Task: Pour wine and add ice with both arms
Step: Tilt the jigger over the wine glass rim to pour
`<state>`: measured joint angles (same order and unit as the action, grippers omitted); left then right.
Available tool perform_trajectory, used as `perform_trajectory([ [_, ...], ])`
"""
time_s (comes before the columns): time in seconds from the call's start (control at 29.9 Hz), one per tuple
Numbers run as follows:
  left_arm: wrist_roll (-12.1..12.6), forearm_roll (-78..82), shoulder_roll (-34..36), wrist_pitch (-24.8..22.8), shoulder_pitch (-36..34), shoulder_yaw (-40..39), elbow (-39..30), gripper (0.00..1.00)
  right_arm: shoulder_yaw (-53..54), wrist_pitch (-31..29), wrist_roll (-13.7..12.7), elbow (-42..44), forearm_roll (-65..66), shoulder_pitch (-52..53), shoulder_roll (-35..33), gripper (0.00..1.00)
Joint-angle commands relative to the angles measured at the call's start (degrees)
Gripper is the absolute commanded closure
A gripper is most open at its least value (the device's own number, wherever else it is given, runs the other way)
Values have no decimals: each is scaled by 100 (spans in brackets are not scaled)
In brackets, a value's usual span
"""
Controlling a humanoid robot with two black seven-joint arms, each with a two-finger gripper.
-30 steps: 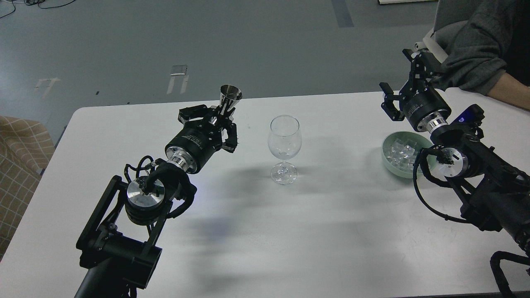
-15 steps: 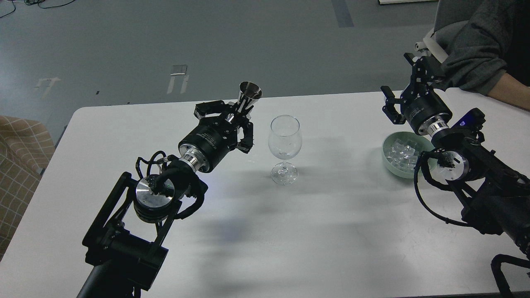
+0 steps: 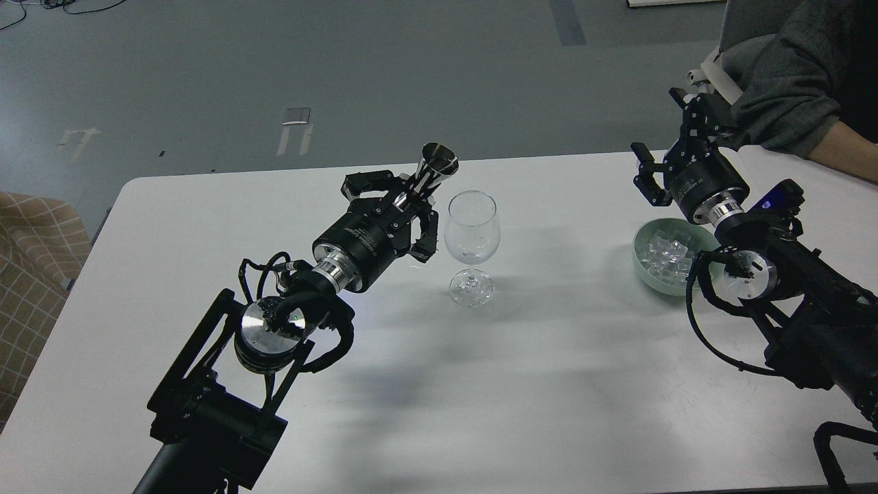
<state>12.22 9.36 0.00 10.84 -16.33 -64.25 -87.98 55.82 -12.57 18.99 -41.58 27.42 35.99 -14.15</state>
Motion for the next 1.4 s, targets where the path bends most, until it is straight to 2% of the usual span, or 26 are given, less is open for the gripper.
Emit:
perform_trajectory([
  [0.0,-18,101,0,-3,7,0,-18,88,-1,0,-1,1,0,-5,0,0],
  [0.5,-18,900,0,-275,50,132,-70,87,-1,0,-1,1,0,-5,0,0],
  [1.37,-18,2562,0,-266,59,395,-79,87,-9,0,8,-69,0,-57,8,0],
])
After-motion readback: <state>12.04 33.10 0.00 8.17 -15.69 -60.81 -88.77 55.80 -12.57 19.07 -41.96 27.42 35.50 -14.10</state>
